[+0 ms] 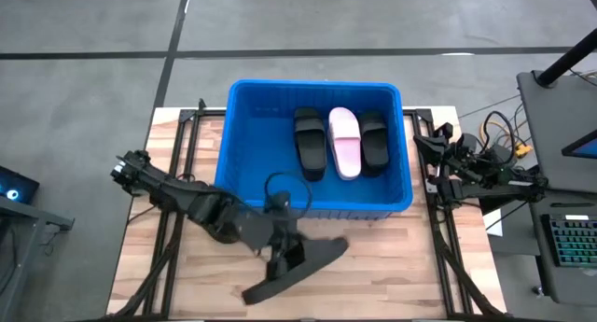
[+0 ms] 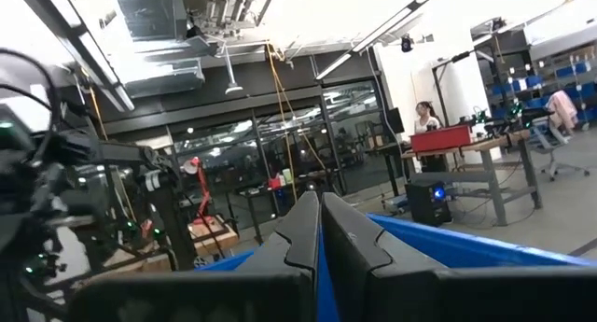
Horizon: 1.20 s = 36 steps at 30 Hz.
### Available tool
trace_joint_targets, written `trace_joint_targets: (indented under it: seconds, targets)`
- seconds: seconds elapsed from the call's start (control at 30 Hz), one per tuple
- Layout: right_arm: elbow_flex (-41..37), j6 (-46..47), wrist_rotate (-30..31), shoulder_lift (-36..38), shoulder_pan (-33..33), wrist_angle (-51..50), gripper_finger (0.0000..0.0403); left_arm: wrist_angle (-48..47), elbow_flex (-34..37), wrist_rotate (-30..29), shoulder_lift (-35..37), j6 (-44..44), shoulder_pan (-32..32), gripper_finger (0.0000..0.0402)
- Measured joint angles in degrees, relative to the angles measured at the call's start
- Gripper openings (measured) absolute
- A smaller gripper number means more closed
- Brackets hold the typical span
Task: Pick and place slides into bin
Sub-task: Put the black slide into the blue container
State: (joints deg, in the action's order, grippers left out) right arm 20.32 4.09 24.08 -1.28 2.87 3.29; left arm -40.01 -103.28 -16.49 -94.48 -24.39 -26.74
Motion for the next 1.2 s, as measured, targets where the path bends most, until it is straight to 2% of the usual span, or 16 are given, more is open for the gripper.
trace_joint_targets:
  seconds: [0.2,0.27,0.37,0.5,0.63,0.73,0.93,1.03,1.2]
  targets:
    - [0.0,3.4,0.0,0.0,0.0,0.1,0.0009,9.2,-1.8,-3.3,0.5,10.5,5.3,0.0]
    - [0.0,3.4,0.0,0.0,0.0,0.1,0.0009,9.8,-2.7,-4.4,0.6,13.8,6.6,0.0]
    - [0.0,3.4,0.0,0.0,0.0,0.1,0.0009,9.5,-3.1,-9.3,0.6,16.2,8.3,0.0]
    - [0.0,3.8,0.0,0.0,0.0,0.3,0.0009,6.5,-3.0,-18.3,0.7,16.4,10.5,0.0]
    - [0.0,4.9,0.0,0.0,0.0,0.4,0.0009,-0.5,-3.0,-31.6,0.8,16.4,12.4,0.0]
    - [0.0,5.0,0.0,0.0,0.0,0.8,0.0009,-6.1,-2.9,-38.1,0.8,16.3,14.3,0.0]
    - [0.0,4.6,0.0,0.0,0.0,6.0,0.0009,-17.1,-2.2,-40.4,0.8,15.7,21.4,0.0]
    - [0.0,3.1,0.7,0.0,0.0,10.9,0.0009,-19.4,-1.2,-40.9,0.8,15.7,25.4,0.0]
    - [0.1,-0.5,5.6,0.0,0.0,16.5,0.0009,-19.9,1.4,-41.1,0.3,16.0,31.4,0.0]
